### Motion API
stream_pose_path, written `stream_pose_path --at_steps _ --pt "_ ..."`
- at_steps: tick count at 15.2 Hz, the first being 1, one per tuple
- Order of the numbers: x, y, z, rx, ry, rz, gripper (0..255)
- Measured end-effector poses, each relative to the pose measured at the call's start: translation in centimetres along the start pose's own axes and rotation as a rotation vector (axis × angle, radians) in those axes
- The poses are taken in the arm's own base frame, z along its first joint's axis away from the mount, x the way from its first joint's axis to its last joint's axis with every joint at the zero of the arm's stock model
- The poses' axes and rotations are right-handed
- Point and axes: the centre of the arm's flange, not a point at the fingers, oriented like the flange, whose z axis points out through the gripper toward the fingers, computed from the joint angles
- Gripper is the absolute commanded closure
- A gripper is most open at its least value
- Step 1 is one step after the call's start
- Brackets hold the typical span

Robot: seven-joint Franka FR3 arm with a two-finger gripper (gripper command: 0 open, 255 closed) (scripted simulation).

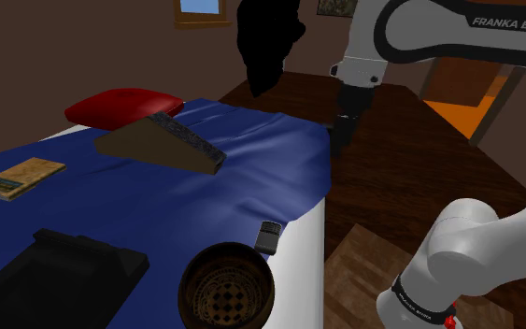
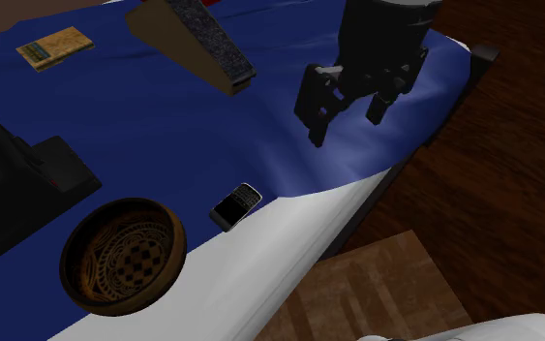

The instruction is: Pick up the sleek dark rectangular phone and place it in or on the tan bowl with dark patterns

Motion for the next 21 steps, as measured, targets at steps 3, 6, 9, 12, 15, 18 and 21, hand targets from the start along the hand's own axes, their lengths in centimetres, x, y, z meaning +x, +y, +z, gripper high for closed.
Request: stream_pose_path --at_steps 3,6,9,12,15,18,21 --pt "0.2 -1.3 1.2 -0.007 0.003 0.054 0" --pt "0.4 -3.8 4.3 -0.022 0.009 0.19 0" --pt "1.3 -6.1 7.5 -0.038 0.016 0.335 0" --pt "2.4 -8.6 10.1 -0.054 0.024 0.482 0" --pt "4.0 -10.7 13.1 -0.07 0.032 0.63 0" --pt "6.1 -12.8 16.6 -0.087 0.04 0.777 0" --pt "8.3 -14.1 19.4 -0.104 0.048 0.924 0"
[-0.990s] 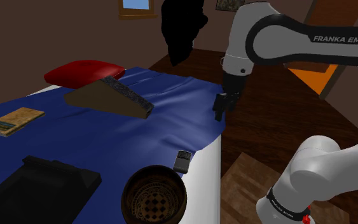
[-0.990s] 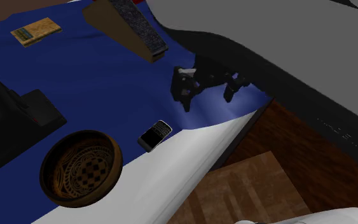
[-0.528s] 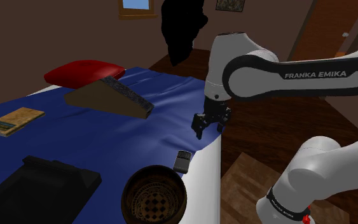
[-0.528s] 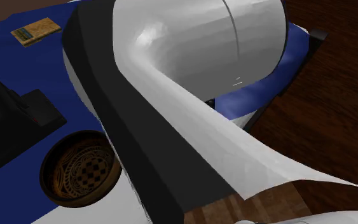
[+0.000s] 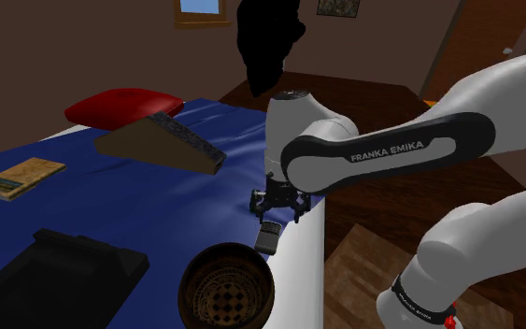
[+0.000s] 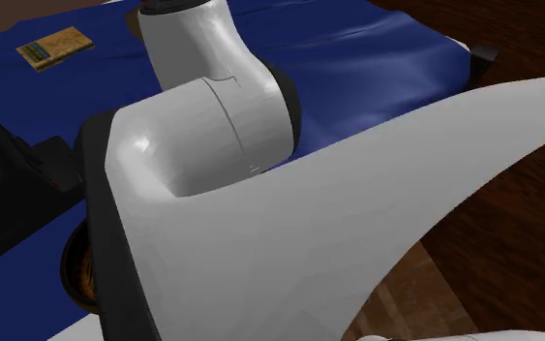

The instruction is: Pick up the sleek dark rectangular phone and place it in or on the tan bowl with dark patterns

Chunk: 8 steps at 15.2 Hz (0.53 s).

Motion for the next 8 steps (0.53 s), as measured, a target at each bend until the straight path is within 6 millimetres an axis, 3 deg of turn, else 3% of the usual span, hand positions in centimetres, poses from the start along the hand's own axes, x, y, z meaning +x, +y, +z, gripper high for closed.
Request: stream_pose_path --at_steps 3,8 --pt "-0.2 -2.4 3.0 -0.013 0.006 0.124 0" --pt "0.1 -2.9 5.7 -0.014 0.007 0.154 0"
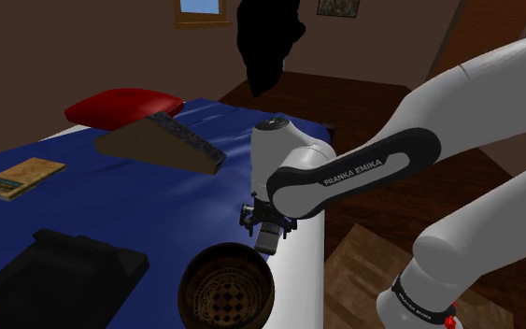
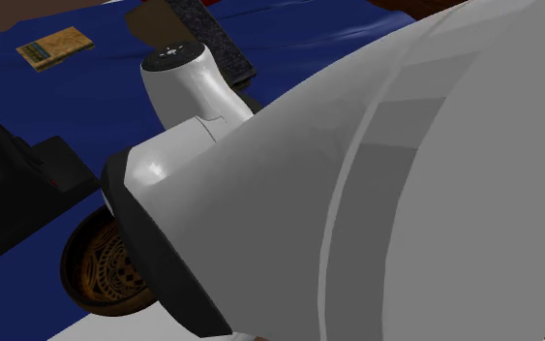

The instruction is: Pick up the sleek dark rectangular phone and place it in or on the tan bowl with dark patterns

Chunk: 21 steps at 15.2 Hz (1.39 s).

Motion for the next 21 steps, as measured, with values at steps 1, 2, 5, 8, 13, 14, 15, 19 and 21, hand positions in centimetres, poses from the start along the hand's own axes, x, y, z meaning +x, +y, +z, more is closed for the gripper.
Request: stream_pose_path --at_steps 1,2,5,8,13,14,15,19,21 --pt "0.04 0.07 0.64 0.0 0.0 0.0 0" --pt "0.01 0.07 0.99 0.0 0.0 0.001 0" --pt "-0.05 0.09 1.43 0.0 0.0 0.001 0" --pt "-0.06 0.08 1.5 0.001 0.0 0.001 0" --pt "-0.04 0.03 1.42 0.003 0.001 0.001 255" --pt "-0.04 0.03 1.42 0.003 0.001 0.001 255" --pt "-0.04 0.03 1.41 0.003 0.001 0.001 255" --pt "-0.04 0.03 1.41 0.003 0.001 0.001 255" --pt "-0.06 0.06 1.23 0.002 0.001 0.001 255"
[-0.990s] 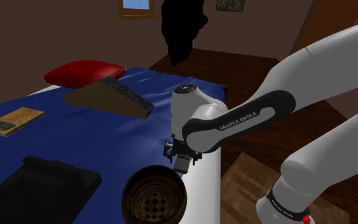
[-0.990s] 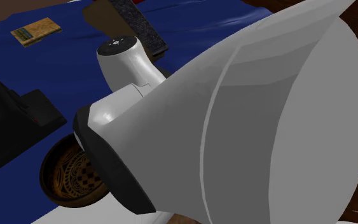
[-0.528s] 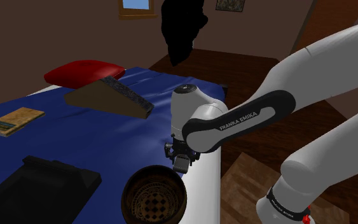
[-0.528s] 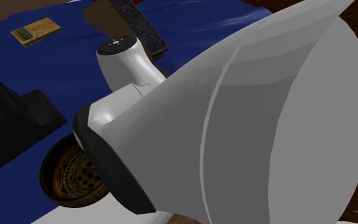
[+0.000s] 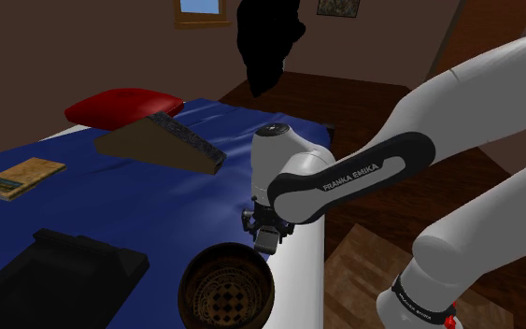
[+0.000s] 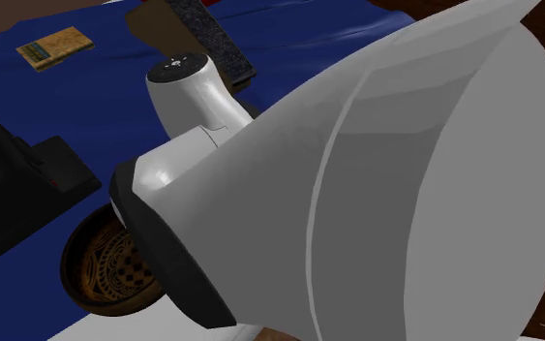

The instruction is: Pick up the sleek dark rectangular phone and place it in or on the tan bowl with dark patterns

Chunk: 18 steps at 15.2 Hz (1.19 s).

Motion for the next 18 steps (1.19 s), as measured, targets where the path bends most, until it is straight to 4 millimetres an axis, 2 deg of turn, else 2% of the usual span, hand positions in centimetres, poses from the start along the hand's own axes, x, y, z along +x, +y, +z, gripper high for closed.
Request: stream_pose_path --at_steps 18 --pt "0.3 0.5 -9.2 -0.001 0.0 0.0 255"
